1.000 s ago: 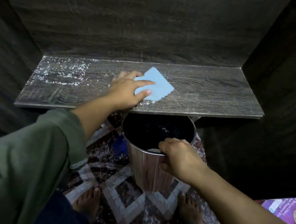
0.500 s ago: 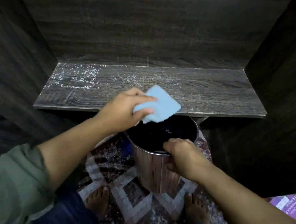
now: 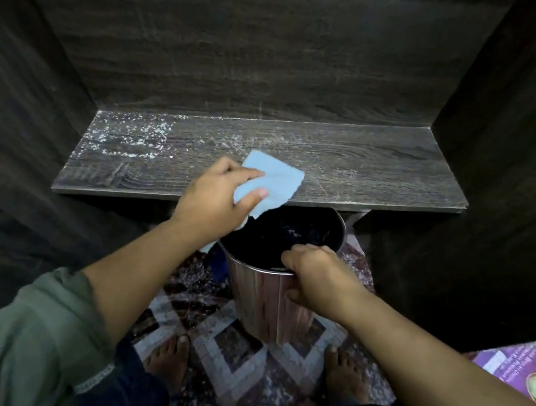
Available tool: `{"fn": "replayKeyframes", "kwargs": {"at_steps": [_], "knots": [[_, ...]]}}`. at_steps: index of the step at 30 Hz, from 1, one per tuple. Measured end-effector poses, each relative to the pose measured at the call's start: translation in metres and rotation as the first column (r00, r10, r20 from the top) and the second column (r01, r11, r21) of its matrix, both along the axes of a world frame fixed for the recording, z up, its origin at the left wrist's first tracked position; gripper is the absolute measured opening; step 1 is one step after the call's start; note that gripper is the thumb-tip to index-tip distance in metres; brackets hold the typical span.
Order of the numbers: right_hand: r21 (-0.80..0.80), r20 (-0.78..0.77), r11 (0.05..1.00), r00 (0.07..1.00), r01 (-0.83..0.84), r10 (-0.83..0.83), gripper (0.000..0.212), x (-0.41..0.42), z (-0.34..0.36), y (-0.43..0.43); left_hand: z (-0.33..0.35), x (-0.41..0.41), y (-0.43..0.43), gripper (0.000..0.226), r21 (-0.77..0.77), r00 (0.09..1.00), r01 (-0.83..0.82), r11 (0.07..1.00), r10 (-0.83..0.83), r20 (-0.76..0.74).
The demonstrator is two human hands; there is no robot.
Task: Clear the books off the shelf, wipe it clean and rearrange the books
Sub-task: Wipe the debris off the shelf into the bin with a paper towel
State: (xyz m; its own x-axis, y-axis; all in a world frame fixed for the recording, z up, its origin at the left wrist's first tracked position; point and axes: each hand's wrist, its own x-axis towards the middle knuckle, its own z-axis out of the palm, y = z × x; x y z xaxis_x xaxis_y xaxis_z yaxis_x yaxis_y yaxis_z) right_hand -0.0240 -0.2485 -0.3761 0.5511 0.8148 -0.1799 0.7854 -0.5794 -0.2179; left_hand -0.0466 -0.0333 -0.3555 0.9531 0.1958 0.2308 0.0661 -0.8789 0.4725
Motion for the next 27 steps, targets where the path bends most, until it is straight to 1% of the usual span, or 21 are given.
{"fn": "replayKeyframes", "kwargs": {"at_steps": [2, 3, 5, 7, 9, 12, 16, 19, 22, 25, 27], "knots": [[0.004, 0.016, 1.000, 1.000, -0.004, 0.004, 0.040, 0.001, 0.000, 0.003, -0.001, -0.003, 0.004, 0.041, 0.029, 0.994, 0.039, 0.999, -0.035, -0.104], [0.008, 0.016, 1.000, 1.000, -0.004, 0.004, 0.040, 0.001, -0.001, 0.005, -0.001, -0.005, 0.008, 0.040, 0.015, 0.995, 0.023, 1.000, -0.021, -0.101], [0.015, 0.018, 1.000, 1.000, -0.011, 0.011, 0.039, 0.001, -0.001, 0.012, 0.002, -0.010, 0.016, 0.038, -0.018, 0.997, -0.079, 0.997, 0.078, -0.012], [0.009, 0.023, 1.000, 0.999, -0.022, 0.022, 0.039, 0.002, -0.001, 0.019, 0.005, -0.015, 0.033, 0.038, -0.033, 0.972, -0.215, 0.976, 0.217, 0.085], [-0.007, 0.030, 1.000, 0.999, -0.029, 0.029, 0.040, 0.001, -0.003, 0.027, 0.005, -0.022, 0.058, 0.039, -0.036, 0.925, -0.348, 0.937, 0.350, 0.146], [0.016, 0.031, 1.000, 0.999, -0.025, 0.024, 0.037, -0.001, -0.007, 0.035, 0.005, -0.034, 0.095, 0.041, -0.029, 0.835, -0.528, 0.849, 0.525, 0.168], [0.045, 0.034, 0.999, 0.999, -0.019, 0.017, 0.030, -0.005, -0.011, 0.038, 0.013, -0.038, 0.124, 0.040, 0.016, 0.730, -0.672, 0.741, 0.658, 0.182], [0.117, 0.036, 0.993, 0.999, -0.023, 0.019, 0.026, -0.007, -0.015, 0.038, 0.020, -0.032, 0.140, 0.043, 0.003, 0.667, -0.738, 0.674, 0.729, 0.152], [0.080, 0.049, 0.996, 0.998, -0.046, 0.042, 0.031, -0.007, -0.021, 0.037, 0.021, -0.028, 0.155, 0.045, 0.046, 0.632, -0.773, 0.633, 0.760, 0.150], [0.112, 0.083, 0.991, 0.994, -0.077, 0.068, 0.048, -0.006, -0.027, 0.036, 0.010, -0.030, 0.168, 0.045, 0.145, 0.642, -0.766, 0.626, 0.752, 0.149], [0.150, 0.088, 0.984, 0.993, -0.095, 0.083, 0.050, -0.006, -0.030, 0.035, 0.000, -0.032, 0.170, 0.045, 0.214, 0.671, -0.738, 0.640, 0.729, 0.136]]}}
